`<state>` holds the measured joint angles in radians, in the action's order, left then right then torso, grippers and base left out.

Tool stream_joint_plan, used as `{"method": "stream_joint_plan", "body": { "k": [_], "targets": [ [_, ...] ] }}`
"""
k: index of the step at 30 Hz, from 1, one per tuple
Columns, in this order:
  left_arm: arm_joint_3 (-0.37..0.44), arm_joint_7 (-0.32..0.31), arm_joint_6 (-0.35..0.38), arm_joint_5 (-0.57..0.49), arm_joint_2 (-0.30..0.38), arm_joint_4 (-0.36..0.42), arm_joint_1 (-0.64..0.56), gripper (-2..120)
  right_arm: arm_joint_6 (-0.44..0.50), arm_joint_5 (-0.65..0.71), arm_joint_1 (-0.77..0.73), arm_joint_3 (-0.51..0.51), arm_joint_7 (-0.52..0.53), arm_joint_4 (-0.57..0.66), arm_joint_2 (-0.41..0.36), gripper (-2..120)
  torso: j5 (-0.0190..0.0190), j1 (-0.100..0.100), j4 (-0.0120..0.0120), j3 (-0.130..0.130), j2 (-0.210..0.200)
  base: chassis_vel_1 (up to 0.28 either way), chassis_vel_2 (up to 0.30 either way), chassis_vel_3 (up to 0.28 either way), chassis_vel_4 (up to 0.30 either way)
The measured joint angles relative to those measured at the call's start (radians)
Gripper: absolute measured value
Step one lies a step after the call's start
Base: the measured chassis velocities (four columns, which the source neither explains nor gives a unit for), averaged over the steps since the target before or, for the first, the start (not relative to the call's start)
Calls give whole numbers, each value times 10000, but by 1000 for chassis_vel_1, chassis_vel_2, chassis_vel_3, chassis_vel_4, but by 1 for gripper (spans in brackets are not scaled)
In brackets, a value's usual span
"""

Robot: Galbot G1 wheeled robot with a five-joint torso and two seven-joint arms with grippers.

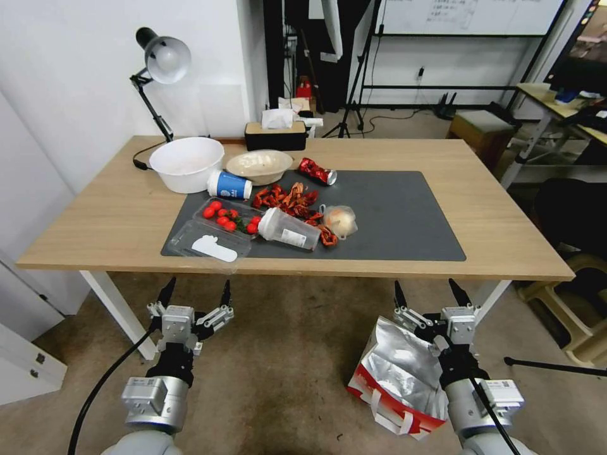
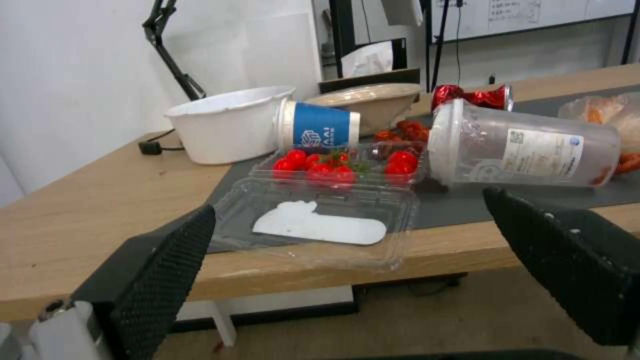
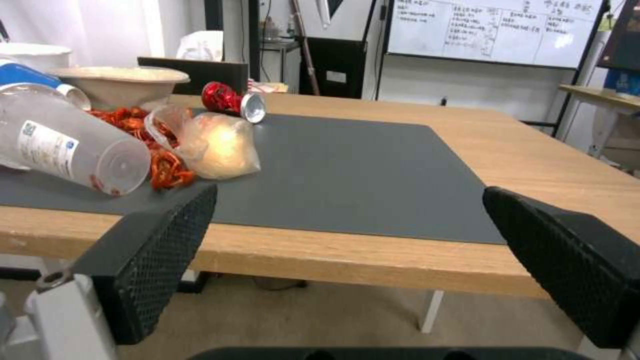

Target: Pick up the food delivery bag from the floor and place it on the table.

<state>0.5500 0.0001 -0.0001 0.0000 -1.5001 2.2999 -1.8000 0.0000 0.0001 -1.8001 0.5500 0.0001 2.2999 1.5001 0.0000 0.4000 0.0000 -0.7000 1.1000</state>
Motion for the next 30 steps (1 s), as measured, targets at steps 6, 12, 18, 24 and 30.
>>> {"method": "stream_joint_plan", "body": {
  "k": [6, 12, 18, 24, 30],
  "targets": [
    [0, 0, 0, 0, 0, 0, 0, 100, 0, 0, 0, 0, 0, 0, 0, 100, 0, 0, 0, 0, 0, 0, 0, 0, 0],
    [0, 0, 0, 0, 0, 0, 0, 100, 0, 0, 0, 0, 0, 0, 0, 100, 0, 0, 0, 0, 0, 0, 0, 0, 0],
    [0, 0, 0, 0, 0, 0, 0, 100, 0, 0, 0, 0, 0, 1, 0, 100, 0, 0, 0, 0, 0, 0, 0, 0, 0],
    [0, 0, 0, 0, 0, 0, 0, 100, 0, 0, 0, 0, 0, 0, 0, 100, 0, 0, 0, 0, 0, 0, 0, 0, 0],
    [-14, -2, 67, -100, -6, 0, 65, 100, -287, 263, 53, 213, 7, 127, 29, 100, 6, 0, 2, 0, 0, 0, 0, 0, 0]
  ]
}}
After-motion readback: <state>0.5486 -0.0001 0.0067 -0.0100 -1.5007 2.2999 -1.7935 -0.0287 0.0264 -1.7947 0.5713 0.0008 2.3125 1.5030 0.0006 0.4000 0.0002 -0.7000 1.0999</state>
